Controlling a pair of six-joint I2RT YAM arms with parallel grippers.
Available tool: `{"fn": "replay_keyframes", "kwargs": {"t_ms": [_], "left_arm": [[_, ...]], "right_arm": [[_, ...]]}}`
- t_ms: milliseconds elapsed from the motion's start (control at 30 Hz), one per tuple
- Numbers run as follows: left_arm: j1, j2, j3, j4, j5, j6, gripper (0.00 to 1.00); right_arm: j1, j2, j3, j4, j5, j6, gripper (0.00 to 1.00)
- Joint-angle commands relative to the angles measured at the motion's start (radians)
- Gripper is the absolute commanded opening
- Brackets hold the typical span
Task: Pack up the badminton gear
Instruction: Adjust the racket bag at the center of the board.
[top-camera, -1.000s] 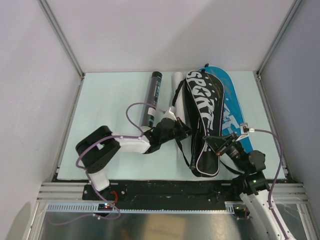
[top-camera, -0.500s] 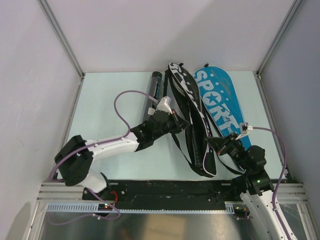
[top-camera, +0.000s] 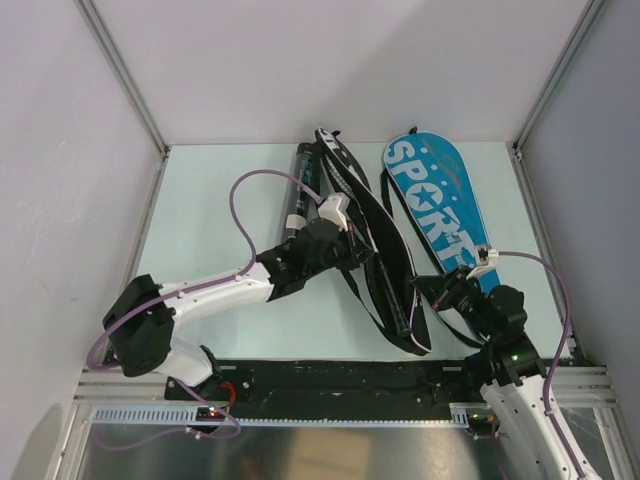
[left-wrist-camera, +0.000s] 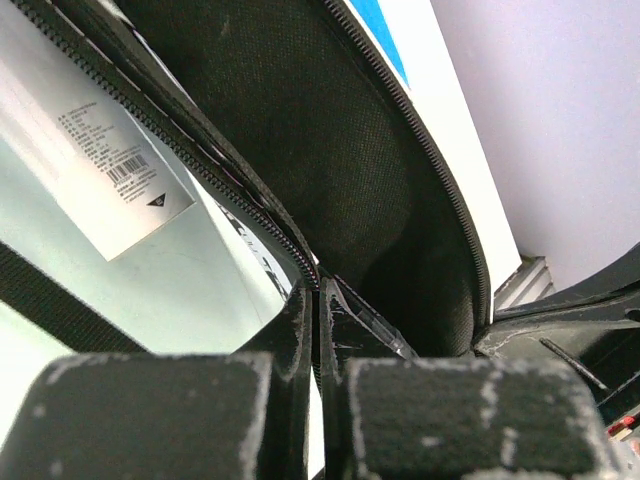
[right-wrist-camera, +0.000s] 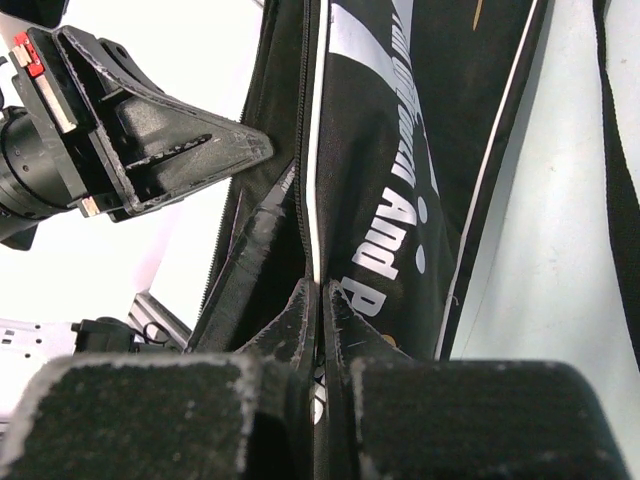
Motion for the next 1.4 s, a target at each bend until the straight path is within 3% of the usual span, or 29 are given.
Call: {"fn": "replay_keyframes", "kwargs": {"t_ms": [0,200,400,567,967,1367], "left_arm": [[-0.029,-0.102,0.091,0.027,0.034,0.100,0.00],[-0.028,-0.116,0.191,-0.036,0.020,0.228,0.00],[-0.016,-0.052,0.332,-0.156,0.035,0.251,0.00],[-0.013,0.014,0.237,-0.162,0.052,0.217,0.00],[-0.013,0.061,0.139,-0.123,0.034,0.210,0.00],[0.008,-0.042,0.104,-0.115,0.059,0.128,0.00]], "right_arm": [[-0.009,-0.015,0.005,0.030,0.022,-0.045,0.00],[-0.007,0.005,0.021,0.117,-0.028,-0.067,0.00],[-0.006,0.092,0.049,0.084,0.044,-0.108,0.00],[-0.007,0.149,0.068,0.008,0.086,-0.147,0.00],[0.016,0.144,0.177,0.024,0.019,-0.180,0.00],[0.071,0.233,0.298,-0.218,0.326,-0.256,0.00]]}}
